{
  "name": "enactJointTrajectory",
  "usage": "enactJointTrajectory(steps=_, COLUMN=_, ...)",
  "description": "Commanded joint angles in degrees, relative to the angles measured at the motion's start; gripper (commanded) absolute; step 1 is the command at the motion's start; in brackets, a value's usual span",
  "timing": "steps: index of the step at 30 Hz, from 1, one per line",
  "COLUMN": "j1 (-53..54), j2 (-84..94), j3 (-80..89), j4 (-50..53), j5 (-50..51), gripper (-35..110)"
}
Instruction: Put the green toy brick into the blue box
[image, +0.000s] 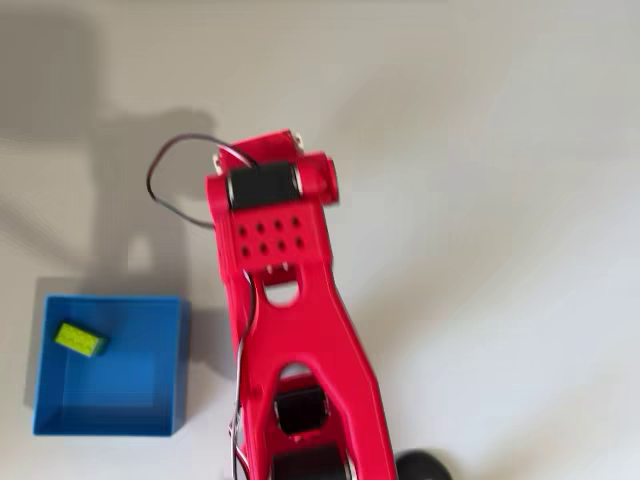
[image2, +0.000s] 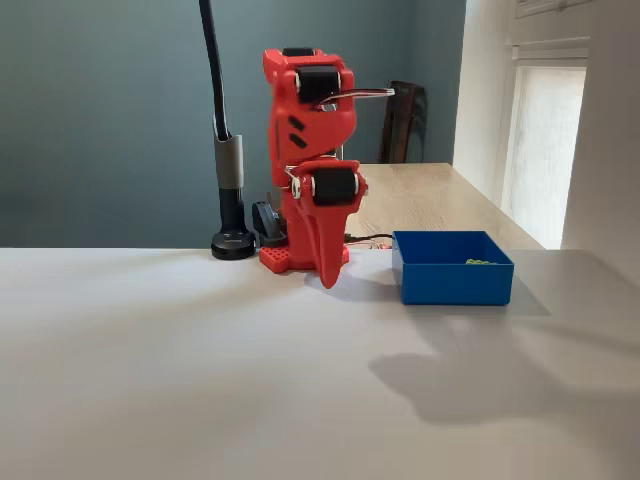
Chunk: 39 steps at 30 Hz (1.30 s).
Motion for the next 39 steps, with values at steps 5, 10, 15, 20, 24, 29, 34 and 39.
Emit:
enactJointTrajectory(steps=5, j1=0.97, j2=20.21, j3=14.59, j4=-2.72, j5=-0.18, gripper=0)
enactJointTrajectory(steps=10, j1=1.41, j2=30.15, j3=24.17, j4=-4.48, j5=-0.53, gripper=0)
enactJointTrajectory(steps=15, j1=3.08, j2=40.87, j3=34.1, j4=-5.27, j5=-0.53, gripper=0)
enactJointTrajectory(steps=20, j1=4.31, j2=52.29, j3=44.38, j4=-5.27, j5=-2.2, gripper=0)
enactJointTrajectory(steps=24, j1=4.39, j2=60.21, j3=50.63, j4=-5.19, j5=-3.08, gripper=0)
enactJointTrajectory(steps=29, j1=5.45, j2=66.71, j3=56.87, j4=-5.19, j5=-3.78, gripper=0)
enactJointTrajectory(steps=34, j1=5.71, j2=68.73, j3=57.04, j4=-5.27, j5=-3.34, gripper=0)
enactJointTrajectory(steps=39, j1=5.71, j2=68.73, j3=57.04, j4=-5.27, j5=-3.34, gripper=0)
